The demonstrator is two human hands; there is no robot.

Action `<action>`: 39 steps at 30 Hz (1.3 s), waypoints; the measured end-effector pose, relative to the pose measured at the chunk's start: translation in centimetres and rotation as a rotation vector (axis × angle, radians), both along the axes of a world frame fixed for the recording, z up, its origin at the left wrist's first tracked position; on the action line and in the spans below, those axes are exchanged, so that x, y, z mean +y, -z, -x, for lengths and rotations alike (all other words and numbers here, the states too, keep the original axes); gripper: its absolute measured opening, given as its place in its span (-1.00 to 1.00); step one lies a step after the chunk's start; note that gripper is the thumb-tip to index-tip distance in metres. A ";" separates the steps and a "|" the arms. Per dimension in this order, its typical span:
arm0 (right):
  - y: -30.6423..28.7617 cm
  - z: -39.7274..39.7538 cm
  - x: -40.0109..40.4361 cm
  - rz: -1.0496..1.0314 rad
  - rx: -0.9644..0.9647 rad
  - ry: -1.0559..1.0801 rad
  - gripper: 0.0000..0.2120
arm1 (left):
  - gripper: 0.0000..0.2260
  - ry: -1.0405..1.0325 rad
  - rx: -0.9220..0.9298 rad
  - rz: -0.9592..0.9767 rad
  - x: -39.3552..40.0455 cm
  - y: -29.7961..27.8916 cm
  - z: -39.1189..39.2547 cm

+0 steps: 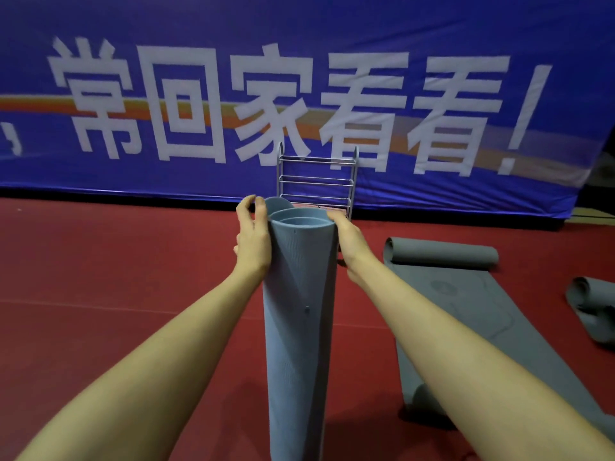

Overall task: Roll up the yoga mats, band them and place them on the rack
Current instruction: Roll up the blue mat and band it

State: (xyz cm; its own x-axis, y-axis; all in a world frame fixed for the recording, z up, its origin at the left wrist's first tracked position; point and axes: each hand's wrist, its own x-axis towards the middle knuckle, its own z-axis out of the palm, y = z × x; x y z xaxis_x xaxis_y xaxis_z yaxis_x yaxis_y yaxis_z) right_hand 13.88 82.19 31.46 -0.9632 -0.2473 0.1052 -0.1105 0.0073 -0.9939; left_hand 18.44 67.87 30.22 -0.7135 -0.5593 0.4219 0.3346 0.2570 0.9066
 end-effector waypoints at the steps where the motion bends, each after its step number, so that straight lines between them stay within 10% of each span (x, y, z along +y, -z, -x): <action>1: -0.2 -0.1 0.4 0.019 -0.010 -0.021 -0.72 | -0.43 0.014 -0.003 0.045 0.1 -0.1 0.1; 23: 1.9 -1.1 0.8 0.164 0.181 0.084 -0.87 | -0.75 0.013 -0.008 0.181 -0.1 -0.2 -0.8; 29: 1.3 -1.4 1.0 0.153 0.271 0.027 -0.79 | -0.46 -0.180 -0.174 0.727 -1.4 -1.7 -0.7; 39: 1.9 -2.0 0.7 -0.075 0.431 0.209 -0.61 | -0.40 -0.247 -0.276 0.726 -0.8 -1.6 -1.7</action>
State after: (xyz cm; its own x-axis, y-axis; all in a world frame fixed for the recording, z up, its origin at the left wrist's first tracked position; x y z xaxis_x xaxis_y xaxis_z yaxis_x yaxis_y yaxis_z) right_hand 15.88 82.90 29.53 -0.8656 -0.0748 0.4952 -0.5007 0.1430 -0.8537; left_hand 20.18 67.04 31.82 -0.7366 -0.3690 0.5667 -0.0199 0.8494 0.5273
